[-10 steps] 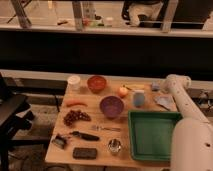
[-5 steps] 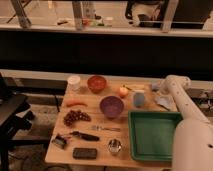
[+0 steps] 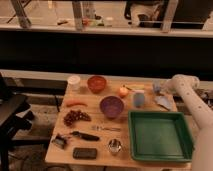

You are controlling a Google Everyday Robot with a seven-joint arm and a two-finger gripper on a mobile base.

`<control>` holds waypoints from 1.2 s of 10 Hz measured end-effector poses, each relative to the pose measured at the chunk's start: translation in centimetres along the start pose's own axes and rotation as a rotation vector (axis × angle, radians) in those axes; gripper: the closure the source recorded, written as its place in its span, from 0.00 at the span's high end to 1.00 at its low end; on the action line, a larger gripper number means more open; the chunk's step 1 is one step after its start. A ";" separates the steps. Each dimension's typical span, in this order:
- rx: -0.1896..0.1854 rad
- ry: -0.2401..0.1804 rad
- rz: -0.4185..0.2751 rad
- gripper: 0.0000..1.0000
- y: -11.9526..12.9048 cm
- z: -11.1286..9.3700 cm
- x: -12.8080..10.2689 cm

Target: Place sponge in plastic cup

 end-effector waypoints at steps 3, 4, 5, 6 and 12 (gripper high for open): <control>0.029 -0.015 0.024 0.00 0.4 -3.4 1.8; 0.019 -0.026 0.030 0.00 1.0 -4.5 1.8; -0.005 -0.040 0.035 0.00 2.2 -5.7 1.6; -0.029 -0.054 0.037 0.00 3.3 -7.1 1.0; -0.047 -0.200 -0.061 0.00 4.5 -15.9 -6.6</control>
